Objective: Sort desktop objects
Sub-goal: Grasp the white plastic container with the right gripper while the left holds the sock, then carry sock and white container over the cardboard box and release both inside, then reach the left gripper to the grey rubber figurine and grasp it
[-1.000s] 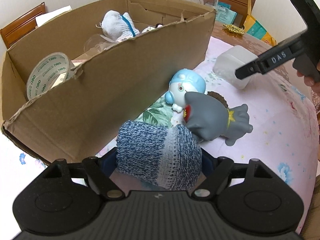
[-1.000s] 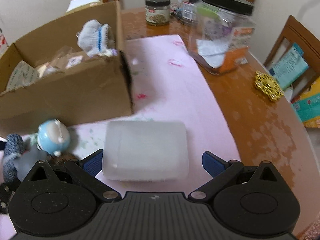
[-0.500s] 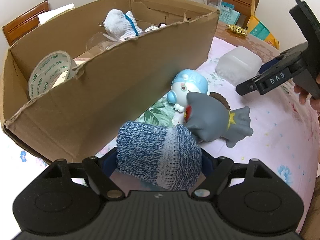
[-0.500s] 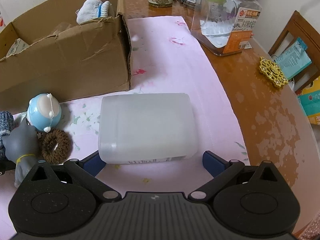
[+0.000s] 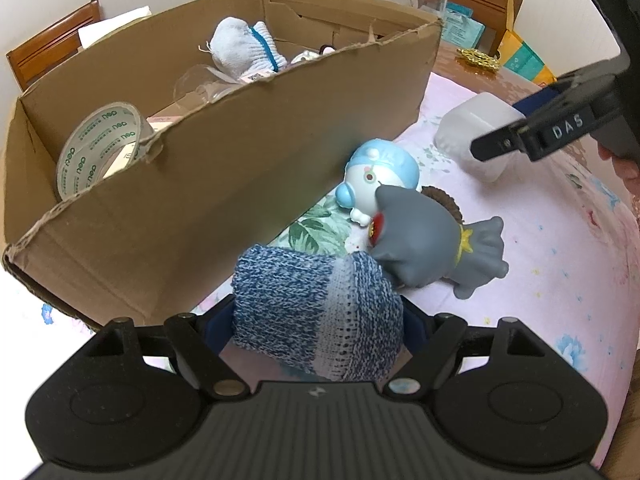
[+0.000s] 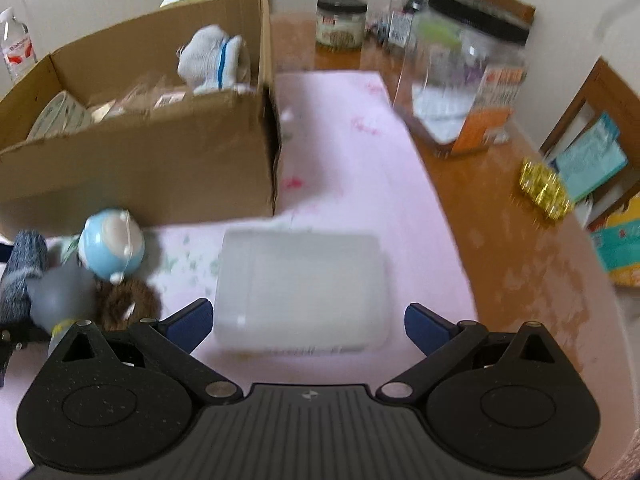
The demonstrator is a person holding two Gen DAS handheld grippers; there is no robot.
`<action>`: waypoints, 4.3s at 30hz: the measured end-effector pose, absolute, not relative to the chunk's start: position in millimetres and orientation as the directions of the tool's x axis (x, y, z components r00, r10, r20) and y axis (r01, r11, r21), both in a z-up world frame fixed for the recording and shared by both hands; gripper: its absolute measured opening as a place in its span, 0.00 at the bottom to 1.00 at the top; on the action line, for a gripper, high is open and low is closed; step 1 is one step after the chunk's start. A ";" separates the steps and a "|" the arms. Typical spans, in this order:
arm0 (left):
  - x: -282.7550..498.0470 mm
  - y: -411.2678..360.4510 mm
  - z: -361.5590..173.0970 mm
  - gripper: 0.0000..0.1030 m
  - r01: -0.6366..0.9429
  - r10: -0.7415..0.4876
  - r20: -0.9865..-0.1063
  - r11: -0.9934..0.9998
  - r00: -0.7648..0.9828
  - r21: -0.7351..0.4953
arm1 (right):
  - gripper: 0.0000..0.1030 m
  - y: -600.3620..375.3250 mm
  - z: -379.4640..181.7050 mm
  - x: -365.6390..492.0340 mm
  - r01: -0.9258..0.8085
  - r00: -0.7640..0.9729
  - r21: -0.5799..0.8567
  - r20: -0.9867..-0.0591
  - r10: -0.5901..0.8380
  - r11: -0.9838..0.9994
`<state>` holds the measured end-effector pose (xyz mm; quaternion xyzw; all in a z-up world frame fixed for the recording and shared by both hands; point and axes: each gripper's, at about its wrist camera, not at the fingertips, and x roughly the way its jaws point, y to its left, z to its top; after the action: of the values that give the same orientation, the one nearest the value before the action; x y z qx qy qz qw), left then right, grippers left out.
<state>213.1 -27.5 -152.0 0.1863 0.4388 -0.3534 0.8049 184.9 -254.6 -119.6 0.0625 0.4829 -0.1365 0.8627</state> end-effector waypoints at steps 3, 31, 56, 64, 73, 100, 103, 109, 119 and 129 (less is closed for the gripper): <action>212.8 -27.8 -151.4 0.78 0.730 -0.401 -0.838 0.683 0.369 -0.006 | 1.00 -254.6 -117.4 192.2 0.300 0.503 -0.029 -0.845 -0.185 0.953; 195.3 -22.0 -111.3 0.65 0.677 -0.381 -0.835 0.736 0.396 -0.015 | 0.84 -250.9 -79.4 189.2 0.216 0.515 -0.007 -0.849 -0.120 0.976; 193.3 -31.4 -12.1 0.65 0.590 -0.365 -0.790 0.807 0.493 -0.006 | 0.84 -238.2 14.7 192.1 -0.073 0.605 0.012 -0.794 0.054 0.997; 220.7 -37.7 2.3 0.65 0.573 -0.342 -0.780 0.819 0.524 0.026 | 0.84 -231.4 25.0 214.0 -0.126 0.625 -0.003 -0.776 0.078 0.992; 258.2 -46.8 5.1 0.65 0.552 -0.314 -0.790 0.833 0.526 0.036 | 0.84 -233.6 26.2 239.3 -0.156 0.629 0.010 -0.770 0.107 0.988; 330.5 -76.3 -17.3 0.75 0.541 -0.278 -0.805 0.839 0.524 0.062 | 0.91 -245.2 7.3 267.6 -0.193 0.601 0.094 -0.775 0.193 0.977; 333.3 -79.5 -17.3 0.79 0.529 -0.263 -0.803 0.846 0.535 0.074 | 0.93 -245.2 7.7 263.7 -0.186 0.604 0.093 -0.775 0.189 0.978; 327.1 -82.1 -14.2 0.81 0.537 -0.253 -0.808 0.839 0.532 0.090 | 0.96 -242.9 12.3 253.1 -0.188 0.617 0.085 -0.765 0.185 0.978; 295.5 -79.3 -1.7 0.83 0.549 -0.266 -0.798 0.831 0.540 0.094 | 1.00 -240.0 18.4 230.5 -0.185 0.636 0.071 -0.752 0.175 0.980; 249.2 -75.5 1.3 0.88 0.564 -0.296 -0.789 0.822 0.538 0.077 | 1.00 -238.0 10.7 198.3 -0.191 0.634 0.077 -0.752 0.183 0.979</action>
<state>249.2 -75.5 1.3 0.1634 0.4105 -0.2495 0.8617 198.3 -238.0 10.7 -0.0047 0.4153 0.1034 0.9038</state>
